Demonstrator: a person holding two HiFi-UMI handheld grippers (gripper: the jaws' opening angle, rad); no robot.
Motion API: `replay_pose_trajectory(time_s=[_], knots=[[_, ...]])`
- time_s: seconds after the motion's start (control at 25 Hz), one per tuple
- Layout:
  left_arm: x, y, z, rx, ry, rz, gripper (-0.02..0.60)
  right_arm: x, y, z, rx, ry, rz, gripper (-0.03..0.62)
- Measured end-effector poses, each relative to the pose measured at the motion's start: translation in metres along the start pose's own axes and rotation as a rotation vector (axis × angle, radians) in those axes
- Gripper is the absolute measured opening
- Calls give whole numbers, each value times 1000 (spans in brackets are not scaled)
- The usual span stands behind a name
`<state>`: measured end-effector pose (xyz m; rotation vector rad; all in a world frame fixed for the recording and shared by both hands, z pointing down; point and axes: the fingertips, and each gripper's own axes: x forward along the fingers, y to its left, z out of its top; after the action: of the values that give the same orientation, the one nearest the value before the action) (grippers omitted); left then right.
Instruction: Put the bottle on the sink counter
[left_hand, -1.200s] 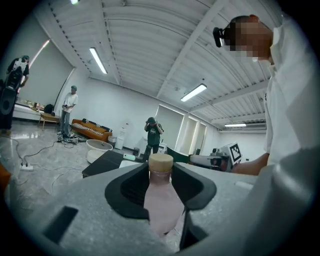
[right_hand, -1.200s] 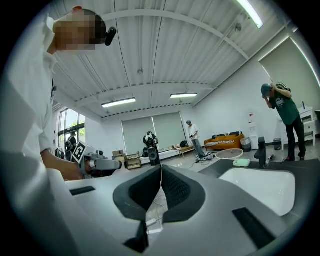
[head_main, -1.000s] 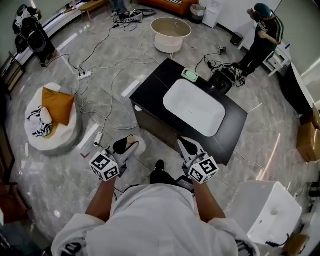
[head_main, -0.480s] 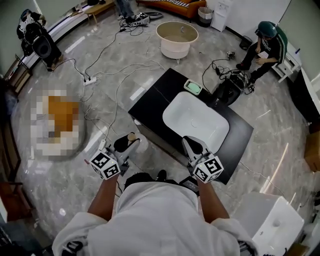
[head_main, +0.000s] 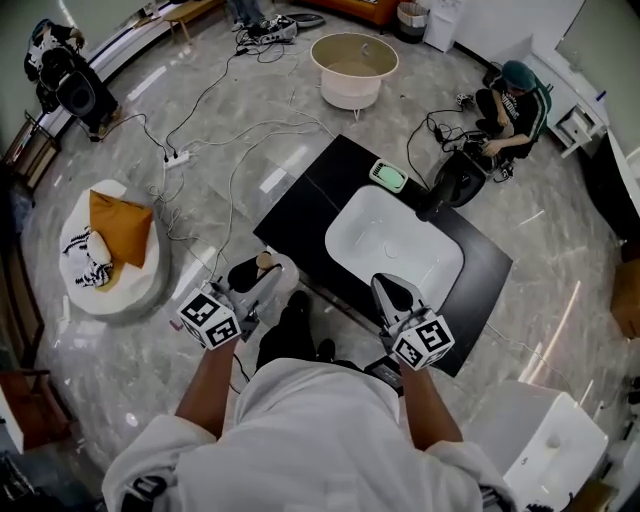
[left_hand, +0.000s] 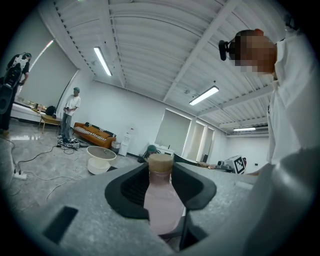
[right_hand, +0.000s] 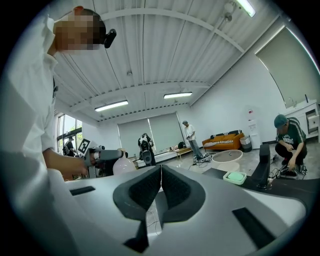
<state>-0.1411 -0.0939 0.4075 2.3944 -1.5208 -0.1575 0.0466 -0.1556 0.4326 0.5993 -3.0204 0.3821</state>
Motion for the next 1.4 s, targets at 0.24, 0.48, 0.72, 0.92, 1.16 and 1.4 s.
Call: replay_pose_trajectory(time_s=[0.24, 0.48, 0.72, 0.92, 1.16, 1.4], knots=[[30, 54, 6, 19, 44, -55, 147, 29, -27, 11, 0, -1, -89, 15], [85, 107, 20, 22, 81, -124, 147, 68, -57, 23, -11, 22, -170, 15], [141, 146, 42, 63, 83, -210, 147, 106, -84, 48, -37, 4, -245, 15], [179, 176, 50, 85, 108, -280, 147, 130, -109, 66, -51, -36, -347, 15], [221, 197, 43, 121, 161, -358, 147, 150, -136, 67, -59, -59, -435, 15], [259, 208, 34, 139, 168, -421, 147, 169, -162, 70, -104, -70, -490, 15]])
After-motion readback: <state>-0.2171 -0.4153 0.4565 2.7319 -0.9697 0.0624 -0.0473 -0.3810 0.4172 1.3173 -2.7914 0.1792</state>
